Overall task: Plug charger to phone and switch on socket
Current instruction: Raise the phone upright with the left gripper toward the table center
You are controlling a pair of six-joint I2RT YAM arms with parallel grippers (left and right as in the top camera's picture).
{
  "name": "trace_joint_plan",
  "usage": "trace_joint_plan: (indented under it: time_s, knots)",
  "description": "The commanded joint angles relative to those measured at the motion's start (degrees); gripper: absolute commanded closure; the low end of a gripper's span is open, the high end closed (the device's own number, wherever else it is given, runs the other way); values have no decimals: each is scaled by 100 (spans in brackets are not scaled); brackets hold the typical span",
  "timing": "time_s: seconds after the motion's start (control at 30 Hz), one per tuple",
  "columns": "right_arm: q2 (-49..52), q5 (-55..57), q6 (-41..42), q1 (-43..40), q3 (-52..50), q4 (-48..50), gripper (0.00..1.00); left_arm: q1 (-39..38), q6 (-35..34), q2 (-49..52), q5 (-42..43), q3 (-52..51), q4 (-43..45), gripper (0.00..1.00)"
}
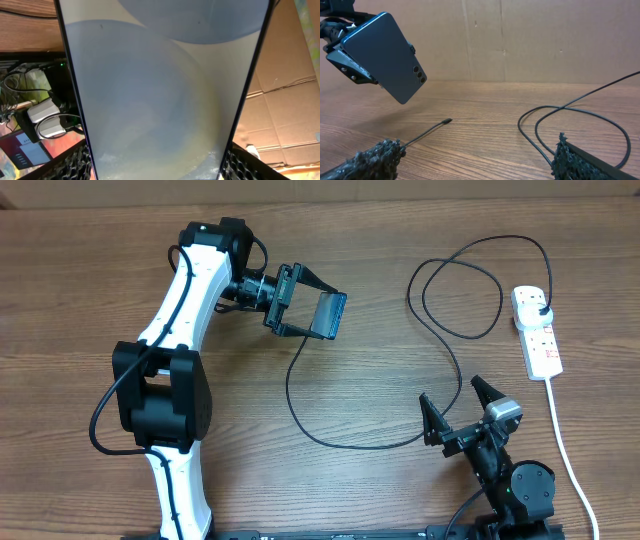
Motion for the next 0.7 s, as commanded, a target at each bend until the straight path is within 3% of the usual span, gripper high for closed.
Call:
trace_joint_plan:
  time_s: [0.0, 0.67]
  knots:
    - [-57, -4, 15, -22, -61, 20, 0, -24, 11, -11, 164, 177, 2, 31]
    - [-57, -4, 15, -22, -61, 20, 0, -103, 315, -11, -46, 177, -22, 32]
